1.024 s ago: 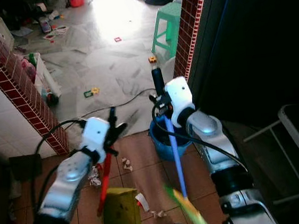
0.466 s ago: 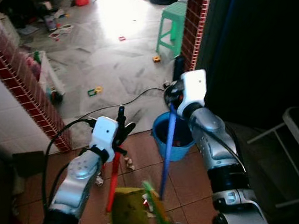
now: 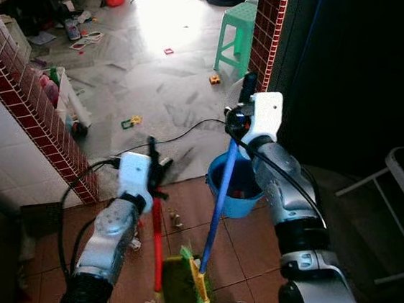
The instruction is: Sweep floor
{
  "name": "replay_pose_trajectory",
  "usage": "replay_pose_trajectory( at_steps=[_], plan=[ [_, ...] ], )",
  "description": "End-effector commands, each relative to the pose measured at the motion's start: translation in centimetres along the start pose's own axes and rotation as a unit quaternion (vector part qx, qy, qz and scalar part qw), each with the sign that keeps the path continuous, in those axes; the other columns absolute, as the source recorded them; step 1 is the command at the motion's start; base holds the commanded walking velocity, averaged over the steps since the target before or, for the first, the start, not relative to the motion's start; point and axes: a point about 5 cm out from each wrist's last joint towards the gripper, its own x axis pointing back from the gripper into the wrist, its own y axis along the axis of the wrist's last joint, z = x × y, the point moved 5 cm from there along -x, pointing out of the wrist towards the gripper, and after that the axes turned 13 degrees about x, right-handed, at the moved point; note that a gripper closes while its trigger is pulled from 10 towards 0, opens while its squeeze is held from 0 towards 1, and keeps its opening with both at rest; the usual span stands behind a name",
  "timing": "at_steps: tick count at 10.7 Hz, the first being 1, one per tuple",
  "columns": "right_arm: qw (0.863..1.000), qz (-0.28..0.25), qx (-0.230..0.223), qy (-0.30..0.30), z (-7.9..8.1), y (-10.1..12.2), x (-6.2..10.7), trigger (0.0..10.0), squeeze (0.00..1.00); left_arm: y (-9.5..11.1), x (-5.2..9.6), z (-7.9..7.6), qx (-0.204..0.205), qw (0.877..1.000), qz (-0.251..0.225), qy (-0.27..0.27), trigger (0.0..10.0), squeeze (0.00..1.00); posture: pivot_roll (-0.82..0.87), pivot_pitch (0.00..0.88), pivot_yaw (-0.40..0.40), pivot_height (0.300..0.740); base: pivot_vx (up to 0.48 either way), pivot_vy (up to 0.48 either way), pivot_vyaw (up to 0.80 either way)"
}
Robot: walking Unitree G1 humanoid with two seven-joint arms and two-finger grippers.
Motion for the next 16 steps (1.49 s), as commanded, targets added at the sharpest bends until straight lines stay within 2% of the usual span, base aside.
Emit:
replay_pose_trajectory(
  at_steps=[1, 2, 3, 5, 6, 8, 10, 13, 16],
  plan=[
    [0.999, -0.02, -0.028, 0.001, 0.0, 1.5, -0.6, 10.0, 0.0, -0.1, -0.3, -0.2, 0.045, 0.999, -0.008, 0.009, 10.0, 0.0, -0.04, 0.031, -0.044, 0.74, 0.0, 0.0, 0.0],
    [0.999, -0.024, -0.043, 0.009, 0.2, 2.0, -0.8, 10.0, 0.0, 0.2, -0.3, 0.3, 0.058, 0.998, -0.02, 0.022, 10.0, 0.0, -0.04, 0.03, -0.043, 0.74, 0.0, 0.0, 0.0],
    [0.995, -0.038, -0.076, 0.049, 1.2, 3.1, -1.0, 10.0, 0.0, 0.7, -0.3, 1.1, 0.074, 0.996, -0.041, 0.038, 10.0, 0.0, -0.04, 0.018, -0.05, 0.74, 0.0, 0.0, 0.0],
    [0.983, -0.077, -0.081, 0.144, 3.7, 6.3, -0.8, 10.0, 0.0, 1.8, -0.4, 2.6, 0.11, 0.989, -0.078, 0.058, 10.0, 0.0, -0.05, 0.006, -0.055, 0.74, 0.0, 0.0, 0.0],
    [0.979, -0.087, -0.07, 0.168, 4.2, 7.0, -0.7, 10.0, 0.0, 2.0, -0.5, 3.0, 0.116, 0.988, -0.084, 0.062, 10.0, 0.0, -0.05, 0.0, -0.057, 0.74, 0.0, 0.0, 0.0],
    [0.97, -0.134, 0.0, 0.204, 4.7, 9.6, -0.1, 10.0, 0.0, 2.8, -0.8, 3.5, 0.12, 0.985, -0.103, 0.063, 10.0, 0.0, -0.06, 0.0, -0.061, 0.74, 0.0, 0.0, 0.0],
    [0.957, -0.213, 0.06, 0.186, 4.0, 12.9, 0.7, 10.0, 0.0, 2.5, -1.0, 3.9, 0.11, 0.986, -0.101, 0.07, 10.0, 0.0, -0.08, 0.0, -0.063, 0.74, 0.0, 0.0, 0.0],
    [0.956, -0.246, 0.087, 0.134, 2.3, 14.1, 0.9, 10.0, 0.0, 1.7, -1.1, 3.7, 0.097, 0.99, -0.085, 0.064, 10.0, 0.0, -0.08, 0.0, -0.056, 0.74, 0.0, 0.0, 0.0],
    [0.945, -0.277, 0.149, 0.09, 1.3, 15.3, 1.2, 10.0, 0.0, 1.5, -1.1, 3.6, 0.085, 0.992, -0.079, 0.057, 10.0, 0.0, -0.09, 0.0, -0.05, 0.74, 0.0, 0.0, 0.0]
  ],
)
